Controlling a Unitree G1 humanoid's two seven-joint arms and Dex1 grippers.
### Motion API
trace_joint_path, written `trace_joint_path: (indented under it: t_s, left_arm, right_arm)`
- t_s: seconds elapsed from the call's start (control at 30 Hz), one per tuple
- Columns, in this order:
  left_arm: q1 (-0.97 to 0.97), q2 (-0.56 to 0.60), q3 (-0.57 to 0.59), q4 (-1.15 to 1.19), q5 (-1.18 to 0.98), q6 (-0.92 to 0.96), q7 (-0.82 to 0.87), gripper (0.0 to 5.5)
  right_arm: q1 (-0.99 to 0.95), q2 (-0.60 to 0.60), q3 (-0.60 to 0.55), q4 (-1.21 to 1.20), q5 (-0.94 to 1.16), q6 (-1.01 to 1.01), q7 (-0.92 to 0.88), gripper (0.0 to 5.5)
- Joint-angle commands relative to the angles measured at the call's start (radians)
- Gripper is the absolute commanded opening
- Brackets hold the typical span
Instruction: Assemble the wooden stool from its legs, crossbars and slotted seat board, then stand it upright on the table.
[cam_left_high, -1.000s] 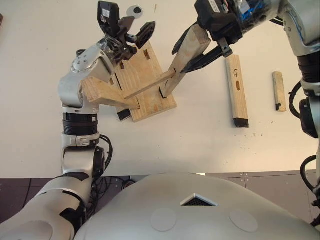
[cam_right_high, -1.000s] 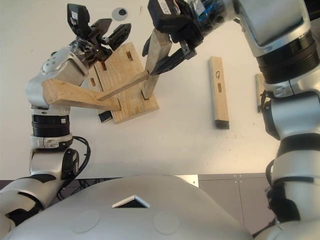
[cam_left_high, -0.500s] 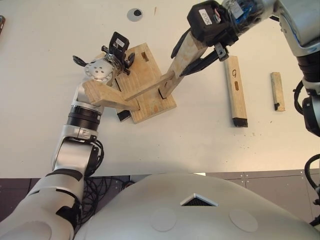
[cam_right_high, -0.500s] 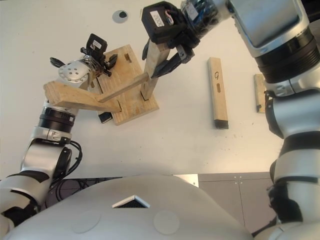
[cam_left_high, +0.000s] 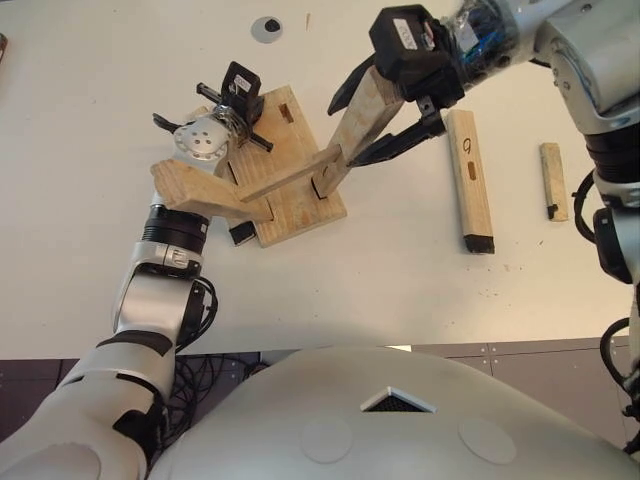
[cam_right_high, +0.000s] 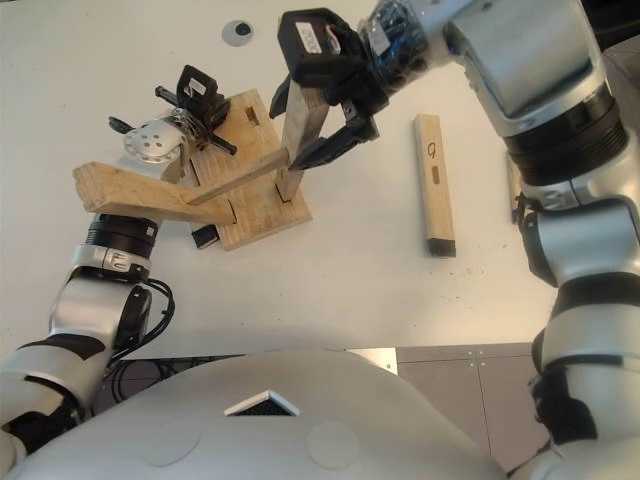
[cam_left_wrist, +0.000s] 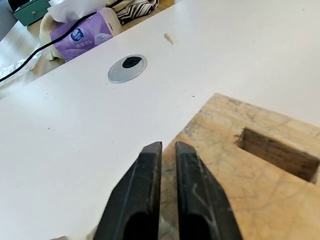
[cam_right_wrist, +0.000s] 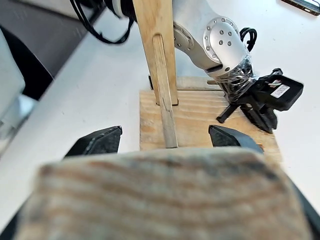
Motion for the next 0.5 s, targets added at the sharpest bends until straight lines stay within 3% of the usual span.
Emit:
trace_joint_path:
  t_s: [0.03,0.13,0.37,0.5]
  left_arm:
    - [-0.018,0.023,0.139,-0.105,-0.104,-0.03,-0.049,0.44]
    - [-0.022,0.076,0.201,-0.231,-0.162,0.083,-0.099,0.44]
    - [0.111,0.243,0.163,-0.492,-0.217,0.513,-0.252,0.44]
    - [0.162,0.302,0.14,-0.563,-0.225,0.644,-0.294,0.44]
  right_arm:
    - [0.13,-0.014,-0.06,-0.015,0.091,0.132,0.021,3.19]
    - [0.134,-0.001,-0.236,-0.025,0.218,0.204,-0.017,3.19]
    - [0.15,0.056,-0.583,-0.034,0.491,0.343,-0.189,3.19]
    - [0.134,0.086,-0.776,0.058,0.634,0.408,-0.352,3.19]
